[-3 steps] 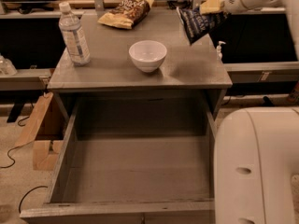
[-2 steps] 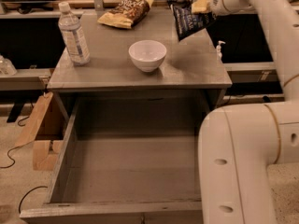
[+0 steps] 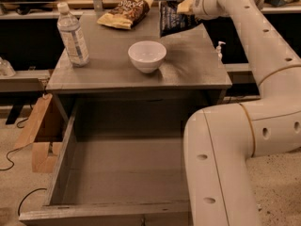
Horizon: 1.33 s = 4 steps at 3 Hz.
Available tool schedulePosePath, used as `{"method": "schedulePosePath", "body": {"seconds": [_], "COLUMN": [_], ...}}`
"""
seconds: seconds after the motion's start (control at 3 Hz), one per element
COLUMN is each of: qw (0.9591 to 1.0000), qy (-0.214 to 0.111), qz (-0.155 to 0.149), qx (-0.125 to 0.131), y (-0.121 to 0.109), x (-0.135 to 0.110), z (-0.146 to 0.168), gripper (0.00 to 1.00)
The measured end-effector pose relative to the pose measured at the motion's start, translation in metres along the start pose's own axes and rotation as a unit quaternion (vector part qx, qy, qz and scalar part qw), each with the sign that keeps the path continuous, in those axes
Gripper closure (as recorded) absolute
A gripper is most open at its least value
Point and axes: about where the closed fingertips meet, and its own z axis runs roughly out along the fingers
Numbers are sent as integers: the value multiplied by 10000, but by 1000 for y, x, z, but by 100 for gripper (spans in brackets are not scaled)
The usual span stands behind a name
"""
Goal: Pick blue chip bag from top drawer and place on counter
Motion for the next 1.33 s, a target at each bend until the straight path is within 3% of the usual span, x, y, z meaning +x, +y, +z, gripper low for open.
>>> {"method": "schedulePosePath", "body": {"seconds": [0.33,1.33], "qw": [9993,9992], "qy": [84,150], "qz": [231,230], "qx": [-268,-287], "y": [24,28], "x": [4,12], "z": [8,18], "gripper": [100,27]}}
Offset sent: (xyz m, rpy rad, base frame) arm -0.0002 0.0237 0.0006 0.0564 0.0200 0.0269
